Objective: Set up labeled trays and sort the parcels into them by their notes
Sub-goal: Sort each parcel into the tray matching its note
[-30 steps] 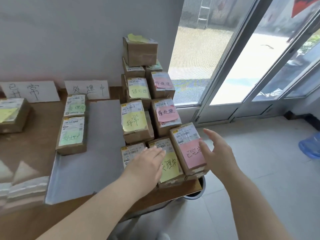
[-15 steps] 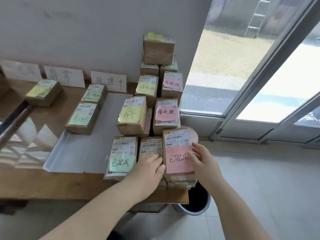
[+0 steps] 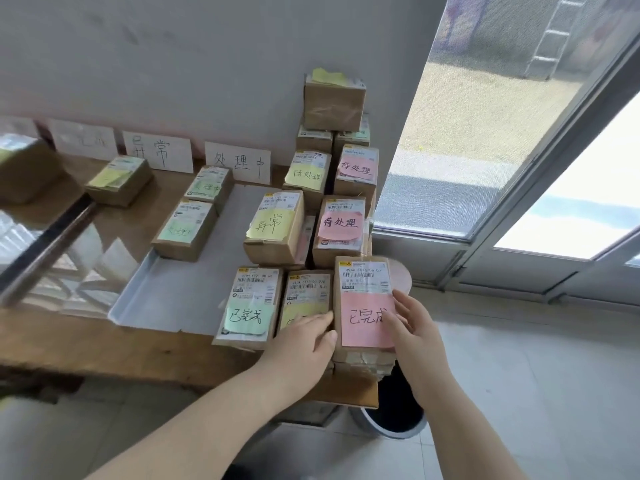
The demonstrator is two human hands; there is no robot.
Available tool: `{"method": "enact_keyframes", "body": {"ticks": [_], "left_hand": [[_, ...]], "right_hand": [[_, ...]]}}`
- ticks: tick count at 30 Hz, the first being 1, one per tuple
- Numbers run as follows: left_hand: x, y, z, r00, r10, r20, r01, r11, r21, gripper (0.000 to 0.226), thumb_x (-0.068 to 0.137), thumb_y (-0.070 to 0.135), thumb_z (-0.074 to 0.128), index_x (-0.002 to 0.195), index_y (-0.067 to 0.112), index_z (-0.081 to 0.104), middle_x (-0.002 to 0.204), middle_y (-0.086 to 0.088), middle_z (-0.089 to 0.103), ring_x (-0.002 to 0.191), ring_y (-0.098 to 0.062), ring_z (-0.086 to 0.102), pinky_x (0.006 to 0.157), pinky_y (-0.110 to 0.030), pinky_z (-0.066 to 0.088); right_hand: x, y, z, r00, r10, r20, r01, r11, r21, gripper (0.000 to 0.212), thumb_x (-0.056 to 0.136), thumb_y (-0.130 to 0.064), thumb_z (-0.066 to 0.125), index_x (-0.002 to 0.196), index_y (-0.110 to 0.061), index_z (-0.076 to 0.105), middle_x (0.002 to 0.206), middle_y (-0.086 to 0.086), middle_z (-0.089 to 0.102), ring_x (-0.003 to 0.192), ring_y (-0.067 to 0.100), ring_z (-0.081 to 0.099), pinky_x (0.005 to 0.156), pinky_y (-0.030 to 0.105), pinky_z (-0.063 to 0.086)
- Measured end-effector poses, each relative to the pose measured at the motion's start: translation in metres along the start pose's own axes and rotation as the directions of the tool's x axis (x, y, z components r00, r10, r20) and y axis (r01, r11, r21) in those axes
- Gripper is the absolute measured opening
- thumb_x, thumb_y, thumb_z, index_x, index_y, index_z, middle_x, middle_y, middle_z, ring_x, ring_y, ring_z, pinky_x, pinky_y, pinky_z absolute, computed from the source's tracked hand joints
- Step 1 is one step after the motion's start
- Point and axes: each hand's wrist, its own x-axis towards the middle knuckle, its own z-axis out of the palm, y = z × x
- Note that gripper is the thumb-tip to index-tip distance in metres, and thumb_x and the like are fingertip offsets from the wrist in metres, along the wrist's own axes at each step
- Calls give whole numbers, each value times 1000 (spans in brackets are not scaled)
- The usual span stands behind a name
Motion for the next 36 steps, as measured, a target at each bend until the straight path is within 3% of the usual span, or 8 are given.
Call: {"method": "enact_keyframes", "body": {"ticks": [10, 16, 22, 25, 30, 32, 34, 36], "left_hand": [[-6, -1, -3, 997, 53, -54, -54, 998, -23, 48, 100, 35, 41, 147, 25, 34, 151, 8, 35, 139, -5, 28, 112, -20, 19], [-11, 2, -8, 990, 95, -103, -100, 994, -40, 48, 101, 33, 41, 148, 25, 32, 152, 11, 33, 142, -2, 19, 112, -16, 12], [-11, 4, -16, 975, 129, -184, -146, 986, -82, 47, 101, 30, 42, 147, 24, 33, 150, 12, 35, 122, 13, 20, 102, -5, 14], [-10, 0, -22, 971, 131, -200, -155, 981, -114, 47, 101, 30, 40, 147, 24, 33, 151, 11, 35, 126, 12, 21, 104, -6, 16], [-12, -11, -34, 967, 144, -210, -161, 985, -68, 47, 101, 31, 40, 147, 27, 32, 149, 13, 36, 131, 8, 24, 105, -8, 17], [-10, -25, -42, 964, 92, -249, -103, 994, -31, 47, 100, 30, 43, 147, 29, 34, 150, 10, 36, 137, -2, 28, 109, -17, 21], [-8, -43, -51, 951, -54, -304, 39, 998, -55, 50, 99, 29, 47, 147, 26, 33, 152, 5, 34, 139, -12, 31, 111, -27, 26], [-5, -63, -59, 917, -234, -323, 197, 970, -143, 56, 98, 30, 50, 149, 21, 30, 152, -1, 32, 138, -19, 34, 109, -34, 32]], "right_hand": [[-3, 8, 1, 999, -41, -18, 42, 993, 111, 37, 94, -5, 54, 122, -29, 55, 118, -10, 64, 107, 5, 61, 74, 18, 53], [-6, 1, 2, 997, -76, -21, 78, 984, 162, 35, 93, -5, 55, 123, -25, 55, 115, -14, 63, 105, -1, 60, 70, 13, 52], [-6, -12, 1, 993, -107, 49, 94, 972, 213, 39, 92, -6, 57, 129, -16, 55, 117, -2, 67, 107, 12, 64, 82, 26, 56], [-5, -19, 3, 983, -125, 137, 95, 975, 203, 45, 92, -6, 57, 133, -22, 52, 122, -8, 64, 111, 10, 61, 84, 25, 56], [-7, -23, 13, 982, -142, 122, 117, 975, 190, 43, 91, -7, 59, 129, -27, 53, 103, -24, 68, 98, 7, 66, 70, 18, 54], [-7, -24, 17, 989, -124, 80, 106, 974, 202, 41, 91, -7, 59, 126, -28, 54, 106, -21, 67, 95, 4, 66, 66, 13, 52], [-6, -24, 20, 992, -111, 55, 97, 972, 215, 39, 91, -9, 60, 124, -28, 54, 115, -19, 62, 91, -2, 65, 66, 13, 52], [-4, -23, 23, 995, -96, 39, 84, 971, 225, 40, 89, -12, 62, 125, -28, 54, 122, -15, 60, 96, 0, 64, 79, 22, 54]]}}
